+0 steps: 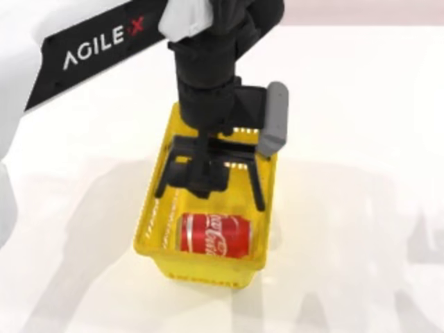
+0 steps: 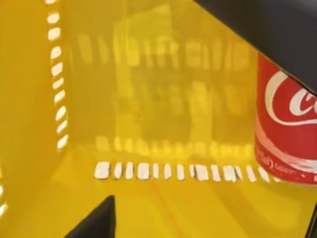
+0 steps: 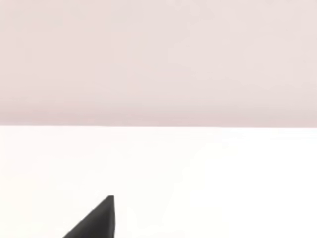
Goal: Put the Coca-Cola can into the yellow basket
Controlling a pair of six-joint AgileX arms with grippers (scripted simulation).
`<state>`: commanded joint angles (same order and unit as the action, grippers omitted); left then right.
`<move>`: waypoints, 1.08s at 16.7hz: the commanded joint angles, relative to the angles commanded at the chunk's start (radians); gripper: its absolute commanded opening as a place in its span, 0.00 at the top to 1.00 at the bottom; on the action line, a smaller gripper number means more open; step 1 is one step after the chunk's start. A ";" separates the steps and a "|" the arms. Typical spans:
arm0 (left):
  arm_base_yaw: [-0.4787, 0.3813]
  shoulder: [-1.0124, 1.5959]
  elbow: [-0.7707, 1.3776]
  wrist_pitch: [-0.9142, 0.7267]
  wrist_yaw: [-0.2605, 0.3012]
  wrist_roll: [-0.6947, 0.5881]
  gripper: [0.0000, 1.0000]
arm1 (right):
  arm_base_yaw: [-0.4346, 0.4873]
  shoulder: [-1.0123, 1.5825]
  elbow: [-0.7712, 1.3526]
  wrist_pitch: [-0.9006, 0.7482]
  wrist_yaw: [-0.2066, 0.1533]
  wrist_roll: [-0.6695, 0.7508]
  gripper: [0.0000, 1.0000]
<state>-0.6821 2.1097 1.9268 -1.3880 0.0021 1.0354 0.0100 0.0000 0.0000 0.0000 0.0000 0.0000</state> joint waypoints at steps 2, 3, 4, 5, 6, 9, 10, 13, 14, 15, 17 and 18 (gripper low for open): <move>0.000 0.000 0.000 0.000 0.000 0.000 0.23 | 0.000 0.000 0.000 0.000 0.000 0.000 0.00; 0.000 0.000 0.000 0.000 0.000 0.000 0.30 | 0.000 0.000 0.000 0.000 0.000 0.000 0.00; 0.000 0.000 0.000 0.000 0.000 0.000 0.38 | 0.000 0.000 0.000 0.000 0.000 0.000 0.00; 0.000 0.000 0.000 0.000 0.000 0.000 0.45 | 0.000 0.000 0.000 0.000 0.000 0.000 0.00; 0.000 0.000 0.000 0.000 0.000 0.000 0.53 | 0.000 0.000 0.000 0.000 0.000 0.000 0.00; 0.000 0.000 0.000 0.000 0.000 0.000 0.75 | 0.000 0.000 0.000 0.000 0.000 0.000 0.00; 0.000 0.000 0.000 0.000 0.000 0.000 0.83 | 0.000 0.000 0.000 0.000 0.000 0.000 0.00; 0.000 0.000 0.000 0.000 0.000 0.000 1.00 | 0.000 0.000 0.000 0.000 0.000 0.000 0.00; 0.000 0.000 0.000 0.000 0.000 0.000 1.00 | 0.000 0.000 0.000 0.000 0.000 0.000 0.00; 0.000 0.000 0.000 0.000 0.000 0.000 1.00 | 0.000 0.000 0.000 0.000 0.000 0.000 0.00; 0.000 0.000 0.000 0.000 0.000 0.000 1.00 | 0.000 0.000 0.000 0.000 0.000 0.000 0.00; 0.000 0.000 0.000 0.000 0.000 0.000 1.00 | 0.000 0.000 0.000 0.000 0.000 0.000 0.00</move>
<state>-0.6821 2.1097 1.9268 -1.3880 0.0021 1.0354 0.0100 0.0000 0.0000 0.0000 0.0000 0.0000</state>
